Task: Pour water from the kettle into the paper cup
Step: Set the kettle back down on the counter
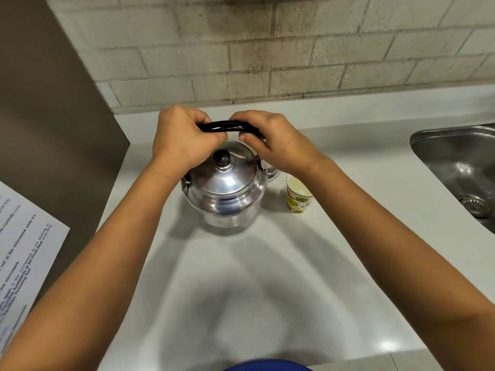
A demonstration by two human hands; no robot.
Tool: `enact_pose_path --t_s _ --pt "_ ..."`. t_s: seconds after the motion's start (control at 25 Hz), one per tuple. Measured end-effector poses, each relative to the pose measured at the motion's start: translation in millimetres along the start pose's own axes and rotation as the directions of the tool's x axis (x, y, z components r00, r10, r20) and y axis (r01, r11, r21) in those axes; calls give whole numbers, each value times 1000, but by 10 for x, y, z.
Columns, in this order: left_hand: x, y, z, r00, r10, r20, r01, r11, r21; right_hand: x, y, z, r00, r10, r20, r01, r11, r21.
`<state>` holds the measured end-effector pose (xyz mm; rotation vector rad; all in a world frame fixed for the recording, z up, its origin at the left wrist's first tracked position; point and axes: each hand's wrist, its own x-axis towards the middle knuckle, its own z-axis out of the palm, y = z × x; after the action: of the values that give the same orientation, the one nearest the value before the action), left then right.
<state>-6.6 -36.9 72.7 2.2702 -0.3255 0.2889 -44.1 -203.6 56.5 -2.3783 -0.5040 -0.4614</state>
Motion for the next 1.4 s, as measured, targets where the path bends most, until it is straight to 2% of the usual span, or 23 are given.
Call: enact_pose_path --t_s 0.36,1.0,1.4 --pt "-61 -257 68 997 -79 26 78 996 40 -60 42 283 999 44 21 -45 997 55" --pt "-57 -605 338 986 -121 111 116 992 50 -161 261 609 991 103 82 -108 992 66" --pt "-56 -760 413 985 -139 104 135 990 45 -150 319 733 990 114 79 -121 988 99"
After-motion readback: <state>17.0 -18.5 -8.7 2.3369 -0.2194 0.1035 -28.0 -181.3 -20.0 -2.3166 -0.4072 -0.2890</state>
